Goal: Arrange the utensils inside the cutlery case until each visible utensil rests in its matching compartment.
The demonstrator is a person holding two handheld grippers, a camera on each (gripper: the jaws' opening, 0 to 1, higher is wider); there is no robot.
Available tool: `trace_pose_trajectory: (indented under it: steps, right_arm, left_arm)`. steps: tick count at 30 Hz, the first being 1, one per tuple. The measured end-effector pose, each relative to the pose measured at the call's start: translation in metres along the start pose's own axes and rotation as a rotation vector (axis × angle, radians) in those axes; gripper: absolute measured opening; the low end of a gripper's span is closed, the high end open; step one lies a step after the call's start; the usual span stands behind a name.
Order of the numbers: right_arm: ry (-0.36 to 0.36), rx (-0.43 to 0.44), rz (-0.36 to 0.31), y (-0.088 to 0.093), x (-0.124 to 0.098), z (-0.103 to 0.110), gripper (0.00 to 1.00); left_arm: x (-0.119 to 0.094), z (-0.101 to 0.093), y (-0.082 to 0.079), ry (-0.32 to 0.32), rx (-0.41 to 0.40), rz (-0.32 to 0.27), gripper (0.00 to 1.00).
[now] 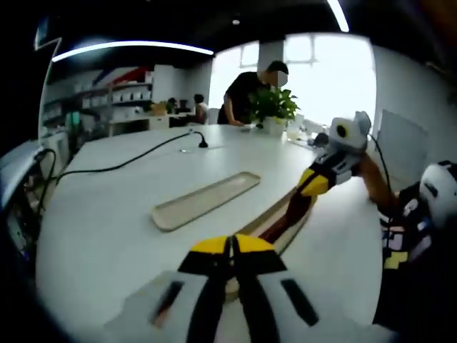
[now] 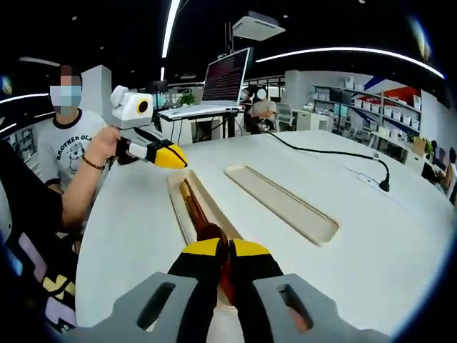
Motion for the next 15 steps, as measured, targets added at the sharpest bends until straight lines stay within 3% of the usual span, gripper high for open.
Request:
trace_pose_trajectory:
  steps: [3, 13, 15]
  right_arm:
    - [-0.017, -0.005, -0.02, -0.0023, -0.0021, 0.003, 0.12]
    - [0.029, -0.045, -0.036, -0.0051, -0.0051, 0.0029, 0.12]
    - [0.037, -0.049, -0.045, -0.0066, -0.0058, 0.003, 0.13]
  left_arm:
    - [-0.0001, 0.0009, 0.0006, -0.004, -0.001, 0.005, 0.02]
    - [0.0035, 0.0043, 0.0024, -0.005, -0.032, -0.004, 0.03]
    - [0.0038, 0.0055, -0.0009, -0.026, -0.062, -0.051, 0.04]
Point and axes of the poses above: the point that each gripper's makers call its tool centre point, and the gripper's own axes: x roughly forward along the fingers, z roughly to its left, y roughly out of its underside, the point moved 10 cm from there along -x, roughly backward along the fingers, and after that the axes turned 11 degrees about y, right-handed, at the moved point
